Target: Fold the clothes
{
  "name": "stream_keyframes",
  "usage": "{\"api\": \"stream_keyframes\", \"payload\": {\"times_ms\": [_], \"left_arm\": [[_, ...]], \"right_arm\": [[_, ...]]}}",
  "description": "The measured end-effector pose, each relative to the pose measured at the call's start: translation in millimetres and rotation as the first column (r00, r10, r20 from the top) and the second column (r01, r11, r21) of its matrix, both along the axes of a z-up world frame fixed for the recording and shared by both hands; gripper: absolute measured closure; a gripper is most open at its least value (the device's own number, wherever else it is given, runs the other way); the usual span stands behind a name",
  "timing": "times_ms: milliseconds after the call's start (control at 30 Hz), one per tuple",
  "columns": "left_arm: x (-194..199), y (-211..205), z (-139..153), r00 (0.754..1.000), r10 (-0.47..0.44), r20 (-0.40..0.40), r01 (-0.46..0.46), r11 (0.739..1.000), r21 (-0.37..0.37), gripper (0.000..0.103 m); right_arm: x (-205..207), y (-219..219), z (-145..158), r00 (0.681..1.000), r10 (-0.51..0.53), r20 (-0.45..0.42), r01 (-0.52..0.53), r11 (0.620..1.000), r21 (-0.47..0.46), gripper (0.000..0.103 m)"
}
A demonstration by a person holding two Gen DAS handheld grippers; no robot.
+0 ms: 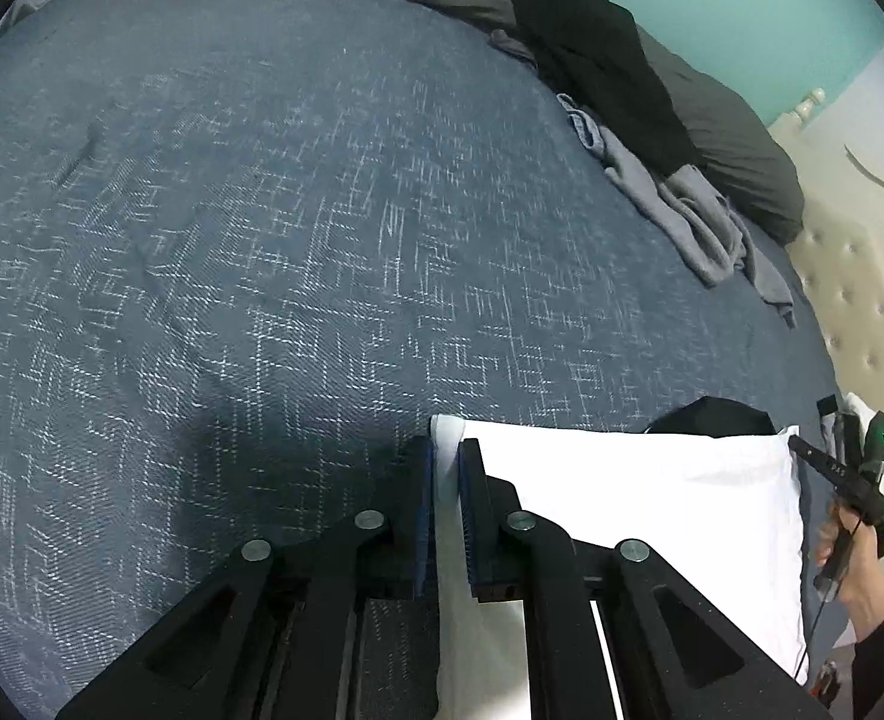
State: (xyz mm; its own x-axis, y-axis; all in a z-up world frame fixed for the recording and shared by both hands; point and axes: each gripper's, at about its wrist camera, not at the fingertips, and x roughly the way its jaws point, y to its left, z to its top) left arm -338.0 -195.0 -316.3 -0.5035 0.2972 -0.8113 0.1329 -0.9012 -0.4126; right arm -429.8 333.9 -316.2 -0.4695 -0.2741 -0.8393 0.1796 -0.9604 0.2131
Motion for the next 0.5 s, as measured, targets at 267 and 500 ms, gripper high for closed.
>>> {"api": "stream_keyframes", "payload": {"times_ms": [267,500], "left_arm": [[30,-23,24,0.999,0.042,0.009,-0.042,0.999,0.004,0.064],[96,-33,49,0.999,0.006,0.051,-0.006,1.0,-0.001,0.064]], "right_arm": [[19,25,27,1.0,-0.025,0.018,0.025,0.999,-0.046,0.084],[88,58,53,0.997,0.008,0.072,0.002,0.99,-0.143,0.082]]}}
